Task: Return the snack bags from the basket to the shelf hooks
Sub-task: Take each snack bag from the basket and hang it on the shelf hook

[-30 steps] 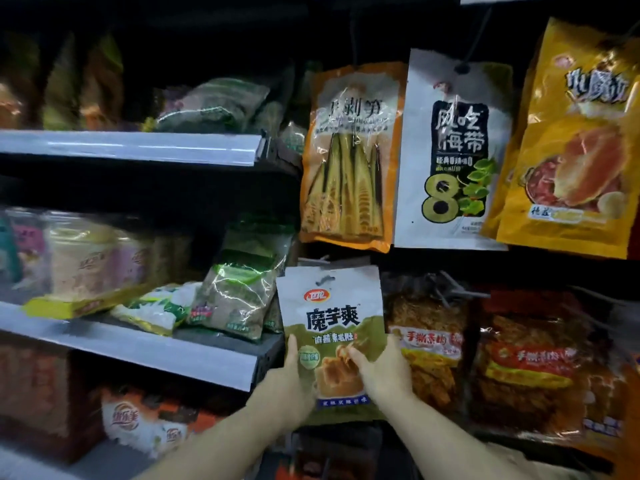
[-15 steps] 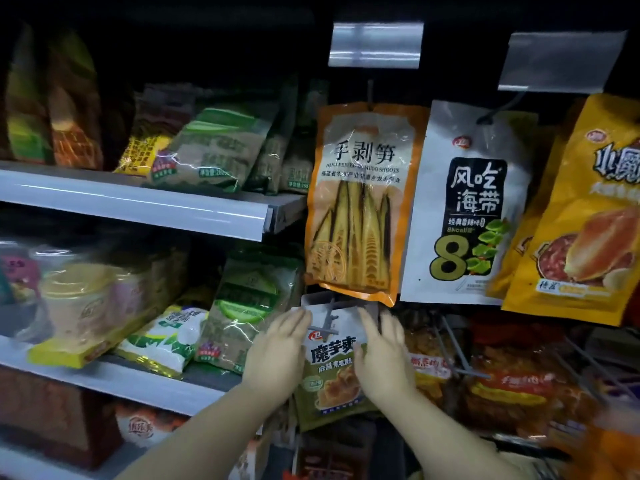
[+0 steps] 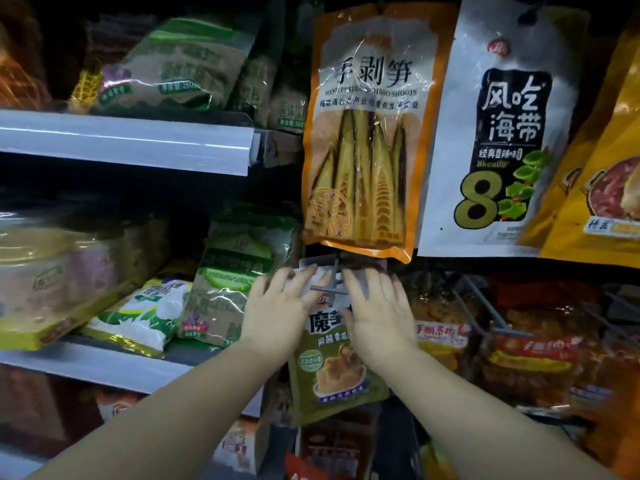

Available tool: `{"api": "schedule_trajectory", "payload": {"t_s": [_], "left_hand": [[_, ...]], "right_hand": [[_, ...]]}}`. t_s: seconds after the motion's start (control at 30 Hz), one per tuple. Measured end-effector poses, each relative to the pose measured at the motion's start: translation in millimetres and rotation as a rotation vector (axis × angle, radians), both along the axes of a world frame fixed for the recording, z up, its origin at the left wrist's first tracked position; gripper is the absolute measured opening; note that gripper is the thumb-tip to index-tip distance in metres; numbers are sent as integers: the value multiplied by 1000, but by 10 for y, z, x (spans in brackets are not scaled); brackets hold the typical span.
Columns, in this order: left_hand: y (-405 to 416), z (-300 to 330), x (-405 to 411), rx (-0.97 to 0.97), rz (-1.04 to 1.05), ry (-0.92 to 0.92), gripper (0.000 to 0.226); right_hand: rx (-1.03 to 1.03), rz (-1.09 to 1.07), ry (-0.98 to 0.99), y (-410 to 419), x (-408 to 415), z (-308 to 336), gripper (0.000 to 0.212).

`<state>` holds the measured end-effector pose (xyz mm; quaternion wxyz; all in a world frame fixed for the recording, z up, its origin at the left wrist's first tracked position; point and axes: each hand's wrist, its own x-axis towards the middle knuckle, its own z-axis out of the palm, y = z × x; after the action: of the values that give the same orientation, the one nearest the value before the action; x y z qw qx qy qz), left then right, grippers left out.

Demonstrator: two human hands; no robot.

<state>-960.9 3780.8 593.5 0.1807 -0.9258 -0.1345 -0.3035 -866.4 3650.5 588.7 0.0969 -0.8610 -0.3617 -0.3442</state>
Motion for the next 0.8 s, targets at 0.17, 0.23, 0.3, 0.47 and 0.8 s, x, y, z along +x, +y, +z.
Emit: {"api": "schedule_trajectory", "payload": {"t_s": [0.17, 0.23, 0.3, 0.47, 0.8], "left_hand": [[93, -2, 162, 66, -25, -39, 62], [149, 1, 223, 152, -62, -108, 57], [220, -4, 287, 236, -87, -169, 44], [269, 16, 422, 267, -116, -264, 26], [339, -38, 225, 102, -158, -300, 49]], "right_hand": [[71, -32, -131, 43, 181, -86, 66], [70, -48, -151, 67, 227, -127, 62], [65, -59, -158, 96, 270, -147, 62], [33, -105, -161, 124, 370, -117, 62], [-83, 24, 130, 9, 357, -86, 81]]}}
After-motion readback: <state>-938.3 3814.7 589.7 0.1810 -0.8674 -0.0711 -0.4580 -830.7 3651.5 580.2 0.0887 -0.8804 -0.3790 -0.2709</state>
